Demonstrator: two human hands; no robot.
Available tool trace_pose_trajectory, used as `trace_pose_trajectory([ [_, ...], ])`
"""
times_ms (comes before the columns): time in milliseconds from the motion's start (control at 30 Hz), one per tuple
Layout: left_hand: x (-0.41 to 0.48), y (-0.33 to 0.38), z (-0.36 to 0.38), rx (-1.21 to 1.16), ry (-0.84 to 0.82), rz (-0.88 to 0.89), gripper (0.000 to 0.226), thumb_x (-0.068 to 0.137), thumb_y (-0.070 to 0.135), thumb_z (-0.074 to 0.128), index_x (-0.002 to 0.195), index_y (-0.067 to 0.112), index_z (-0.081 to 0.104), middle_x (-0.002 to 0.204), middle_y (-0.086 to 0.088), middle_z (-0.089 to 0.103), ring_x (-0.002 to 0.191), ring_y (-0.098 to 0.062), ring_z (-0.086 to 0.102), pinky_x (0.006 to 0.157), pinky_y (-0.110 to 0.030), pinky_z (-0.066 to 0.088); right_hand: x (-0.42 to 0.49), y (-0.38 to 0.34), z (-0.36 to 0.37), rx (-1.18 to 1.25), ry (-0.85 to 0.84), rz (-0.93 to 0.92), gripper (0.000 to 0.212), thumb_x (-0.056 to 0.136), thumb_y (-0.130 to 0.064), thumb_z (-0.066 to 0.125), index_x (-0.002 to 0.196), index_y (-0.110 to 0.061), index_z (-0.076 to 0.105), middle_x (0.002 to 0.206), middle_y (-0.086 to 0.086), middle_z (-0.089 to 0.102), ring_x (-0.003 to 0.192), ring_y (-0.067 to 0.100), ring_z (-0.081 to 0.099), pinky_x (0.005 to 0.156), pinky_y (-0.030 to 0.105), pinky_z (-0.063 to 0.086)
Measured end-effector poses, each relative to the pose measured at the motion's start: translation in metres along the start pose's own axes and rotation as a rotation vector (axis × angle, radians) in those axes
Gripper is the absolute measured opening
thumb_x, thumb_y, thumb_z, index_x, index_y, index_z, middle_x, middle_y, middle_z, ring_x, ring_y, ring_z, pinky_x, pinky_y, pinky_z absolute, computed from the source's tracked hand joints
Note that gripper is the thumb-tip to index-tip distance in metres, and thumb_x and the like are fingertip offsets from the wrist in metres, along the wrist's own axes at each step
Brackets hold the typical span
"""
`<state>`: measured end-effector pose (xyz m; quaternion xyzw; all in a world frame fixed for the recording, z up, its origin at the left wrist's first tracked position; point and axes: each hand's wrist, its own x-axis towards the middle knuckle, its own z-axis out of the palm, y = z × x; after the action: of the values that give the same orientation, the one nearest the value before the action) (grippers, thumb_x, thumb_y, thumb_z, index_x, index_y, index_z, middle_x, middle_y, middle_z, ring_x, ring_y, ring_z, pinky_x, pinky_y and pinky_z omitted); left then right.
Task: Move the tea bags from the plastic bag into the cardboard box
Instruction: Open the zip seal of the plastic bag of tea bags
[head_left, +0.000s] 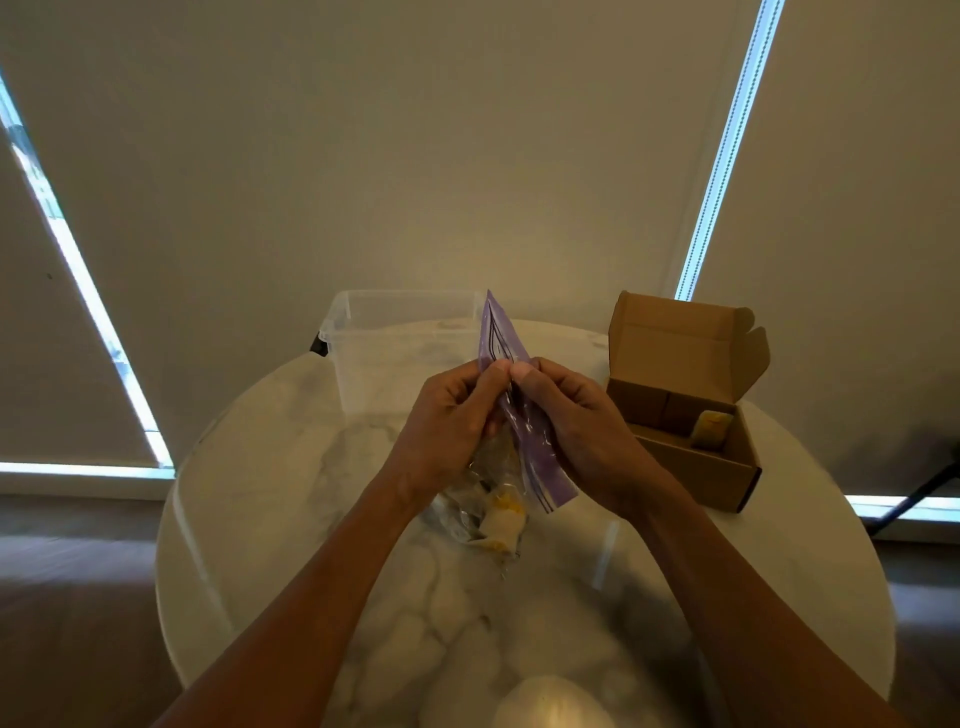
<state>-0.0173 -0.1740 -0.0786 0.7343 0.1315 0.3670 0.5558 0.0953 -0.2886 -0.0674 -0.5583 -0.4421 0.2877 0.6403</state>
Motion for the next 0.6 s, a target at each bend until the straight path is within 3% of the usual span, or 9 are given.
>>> trace_pose_trajectory([
  [100, 0.002, 0.006, -0.008, 0.067, -0.026, 0.010, 0.042, 0.113, 0.034, 0.059, 0.083, 0.008, 0.074, 0.065, -0.004, 0.058, 0.059, -0.014, 0.052, 0.060, -0.021, 0.046, 0.001, -0.006, -0.008, -0.043, -0.028, -0.008, 0.046, 0.095, -0.043, 0.064, 0.104, 0.001, 0.067, 0.095, 0.009, 0.074, 0.086, 0.024, 0.072, 0.082, 0.031, 0.060],
  [167, 0.002, 0.014, -0.015, 0.136, -0.084, 0.011, 0.041, 0.112, 0.032, 0.061, 0.082, 0.008, 0.075, 0.065, -0.002, 0.062, 0.059, -0.013, 0.056, 0.063, -0.021, 0.049, 0.000, -0.014, -0.016, -0.036, -0.070, -0.016, 0.038, 0.091, -0.036, 0.069, 0.096, 0.001, 0.064, 0.087, 0.009, 0.072, 0.076, 0.019, 0.070, 0.071, 0.026, 0.059],
  [233, 0.002, 0.022, -0.020, 0.260, -0.128, -0.002, 0.042, 0.112, 0.033, 0.061, 0.075, 0.019, 0.074, 0.061, 0.002, 0.067, 0.058, -0.012, 0.056, 0.067, -0.024, 0.050, 0.001, -0.025, -0.024, -0.117, -0.112, -0.048, 0.029, 0.093, -0.024, 0.072, 0.093, 0.003, 0.061, 0.080, 0.017, 0.069, 0.066, 0.019, 0.066, 0.061, 0.025, 0.057],
  [300, 0.004, 0.033, -0.026, 0.363, -0.143, -0.040, 0.045, 0.112, 0.033, 0.062, 0.069, 0.024, 0.073, 0.058, 0.001, 0.068, 0.057, -0.013, 0.054, 0.070, -0.029, 0.049, 0.004, -0.038, -0.029, -0.265, -0.117, -0.060, 0.027, 0.096, -0.014, 0.072, 0.091, 0.008, 0.058, 0.086, 0.028, 0.070, 0.067, 0.021, 0.069, 0.059, 0.025, 0.059],
  [367, 0.006, 0.044, -0.036, 0.439, -0.118, -0.089, 0.048, 0.110, 0.031, 0.064, 0.063, 0.021, 0.072, 0.054, 0.002, 0.066, 0.052, -0.009, 0.051, 0.068, -0.027, 0.048, 0.008, -0.049, -0.032, -0.377, -0.097, -0.067, 0.022, 0.097, -0.011, 0.073, 0.090, 0.004, 0.059, 0.093, 0.024, 0.073, 0.075, 0.018, 0.074, 0.062, 0.024, 0.060],
  [467, 0.011, 0.065, -0.054, 0.480, -0.030, -0.115, 0.050, 0.107, 0.031, 0.065, 0.061, 0.013, 0.071, 0.051, 0.002, 0.062, 0.049, -0.009, 0.046, 0.067, -0.026, 0.048, 0.015, -0.059, -0.037, -0.426, -0.057, -0.064, 0.016, 0.096, -0.013, 0.076, 0.089, -0.009, 0.062, 0.100, 0.014, 0.075, 0.098, 0.032, 0.076, 0.073, 0.045, 0.067],
  [533, 0.014, 0.075, -0.060, 0.433, 0.035, -0.110, 0.050, 0.107, 0.033, 0.063, 0.066, 0.008, 0.073, 0.052, -0.001, 0.061, 0.049, -0.010, 0.047, 0.068, -0.027, 0.049, 0.020, -0.062, -0.035, -0.409, -0.006, -0.030, 0.015, 0.096, -0.014, 0.076, 0.092, -0.011, 0.062, 0.101, 0.014, 0.075, 0.098, 0.043, 0.073, 0.080, 0.058, 0.065],
  [600, 0.015, 0.080, -0.055, 0.382, 0.082, -0.115, 0.050, 0.108, 0.036, 0.062, 0.069, 0.008, 0.075, 0.054, -0.001, 0.063, 0.048, -0.010, 0.048, 0.064, -0.025, 0.048, 0.025, -0.064, -0.025, -0.356, 0.064, 0.007, 0.013, 0.098, -0.017, 0.074, 0.098, -0.011, 0.062, 0.101, 0.013, 0.077, 0.098, 0.040, 0.074, 0.084, 0.060, 0.064],
])
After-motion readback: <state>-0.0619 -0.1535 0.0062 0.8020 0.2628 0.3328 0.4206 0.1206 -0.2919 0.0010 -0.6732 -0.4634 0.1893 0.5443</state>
